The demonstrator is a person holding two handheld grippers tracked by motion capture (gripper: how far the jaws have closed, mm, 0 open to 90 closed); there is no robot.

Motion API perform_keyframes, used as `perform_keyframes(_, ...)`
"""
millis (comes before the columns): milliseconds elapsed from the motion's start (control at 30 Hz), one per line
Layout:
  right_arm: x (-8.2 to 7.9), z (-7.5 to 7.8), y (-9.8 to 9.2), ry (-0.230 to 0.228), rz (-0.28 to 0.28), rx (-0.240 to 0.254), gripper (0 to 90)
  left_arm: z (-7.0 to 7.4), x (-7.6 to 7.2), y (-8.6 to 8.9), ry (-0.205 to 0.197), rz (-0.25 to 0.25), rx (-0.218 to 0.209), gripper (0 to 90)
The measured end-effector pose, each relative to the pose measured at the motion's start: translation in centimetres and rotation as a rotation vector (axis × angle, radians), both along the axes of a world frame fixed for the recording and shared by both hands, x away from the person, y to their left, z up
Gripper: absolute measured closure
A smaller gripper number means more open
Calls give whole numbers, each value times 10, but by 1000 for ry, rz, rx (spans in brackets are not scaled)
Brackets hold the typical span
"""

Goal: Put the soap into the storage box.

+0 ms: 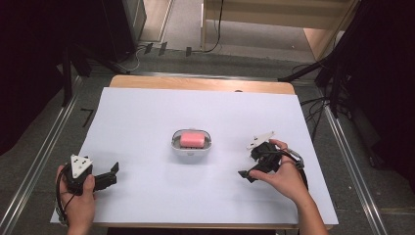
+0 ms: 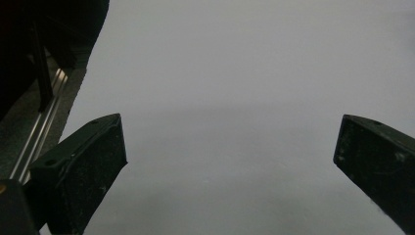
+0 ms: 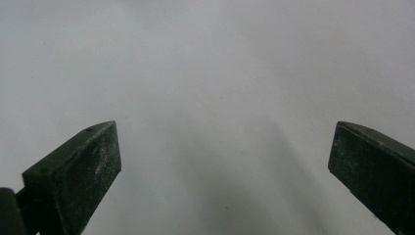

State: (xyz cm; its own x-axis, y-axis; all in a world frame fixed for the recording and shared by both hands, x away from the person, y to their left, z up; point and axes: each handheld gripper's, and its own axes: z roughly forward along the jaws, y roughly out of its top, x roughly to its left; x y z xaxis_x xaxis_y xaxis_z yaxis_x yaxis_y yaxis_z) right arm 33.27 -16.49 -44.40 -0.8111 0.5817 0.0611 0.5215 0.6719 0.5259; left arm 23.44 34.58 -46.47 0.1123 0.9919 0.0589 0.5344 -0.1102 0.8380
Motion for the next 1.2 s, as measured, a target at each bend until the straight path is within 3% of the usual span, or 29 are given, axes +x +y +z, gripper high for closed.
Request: perform_keyframes(1200,-51,-36,-96,-66,-262,98,0,0,0,-1,-6,3,6,0)
